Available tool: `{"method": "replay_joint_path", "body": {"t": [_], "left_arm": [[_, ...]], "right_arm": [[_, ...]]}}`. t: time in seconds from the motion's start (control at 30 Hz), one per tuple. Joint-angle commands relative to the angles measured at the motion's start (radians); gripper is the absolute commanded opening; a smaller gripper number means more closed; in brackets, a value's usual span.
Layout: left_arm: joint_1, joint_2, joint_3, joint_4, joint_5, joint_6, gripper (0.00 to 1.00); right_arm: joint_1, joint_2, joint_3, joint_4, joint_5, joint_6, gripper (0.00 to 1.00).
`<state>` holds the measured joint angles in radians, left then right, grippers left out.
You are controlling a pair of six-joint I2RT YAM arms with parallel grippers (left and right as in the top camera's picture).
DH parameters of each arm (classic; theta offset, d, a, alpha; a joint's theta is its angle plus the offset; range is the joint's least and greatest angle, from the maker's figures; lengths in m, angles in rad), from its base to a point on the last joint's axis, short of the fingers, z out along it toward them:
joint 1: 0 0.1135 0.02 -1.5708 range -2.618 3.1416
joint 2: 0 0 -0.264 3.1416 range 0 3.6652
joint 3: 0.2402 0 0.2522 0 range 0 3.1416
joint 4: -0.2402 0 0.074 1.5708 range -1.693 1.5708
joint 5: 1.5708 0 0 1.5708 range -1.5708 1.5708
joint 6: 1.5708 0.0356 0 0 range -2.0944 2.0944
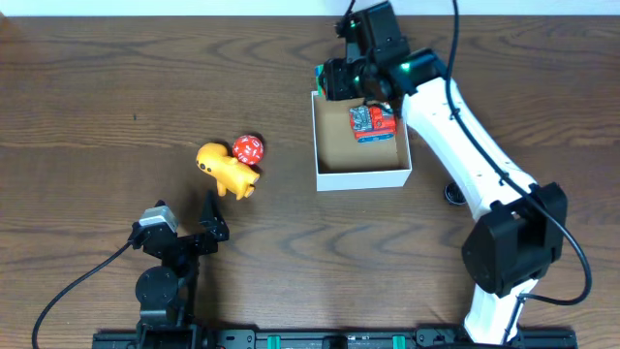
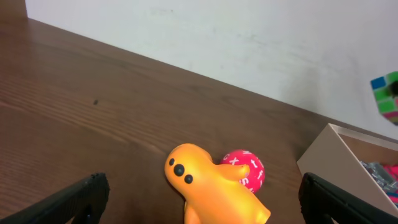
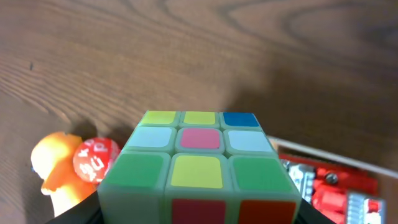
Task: Pack container
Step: 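Carry the Rubik's cube with the right gripper over the box, then lower the cube into the box beside the vehicle, release, withdraw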
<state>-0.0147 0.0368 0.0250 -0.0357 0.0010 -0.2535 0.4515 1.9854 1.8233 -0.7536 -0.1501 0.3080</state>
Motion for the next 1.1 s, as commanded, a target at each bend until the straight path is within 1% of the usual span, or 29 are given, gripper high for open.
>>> {"method": "replay_joint_path", "body": {"t": [0.0,0.1,0.23,0.43,0.77,1.07], "left_arm": [[0.005,0.0,-0.021,-0.036,-0.008,0.016,0.98],[0.005,0.0,-0.021,-0.036,-0.008,0.016,0.98],[0.005,0.0,-0.021,-0.036,-0.008,0.016,0.98],[0.005,0.0,-0.021,-0.036,-0.008,0.016,0.98],[0.005,0.0,-0.021,-0.036,-0.008,0.016,0.98],[0.005,0.0,-0.021,-0.036,-0.008,0.016,0.98]], "right_arm": [[0.007,0.018,0.021,-0.032,0.039,0.034,0.43],[0.007,0.021,0.021,-0.077,0.076,0.063,0.44],[0.008,0.039,0.02,-0.106,0.074,0.067,0.44],[0.02,0.077,0.02,-0.091,0.064,0.089,0.47],[0.031,0.136,0.02,-0.098,0.036,0.107,0.47],[0.041,0.175,0.018,-0.105,0.042,0.106,0.49]]}}
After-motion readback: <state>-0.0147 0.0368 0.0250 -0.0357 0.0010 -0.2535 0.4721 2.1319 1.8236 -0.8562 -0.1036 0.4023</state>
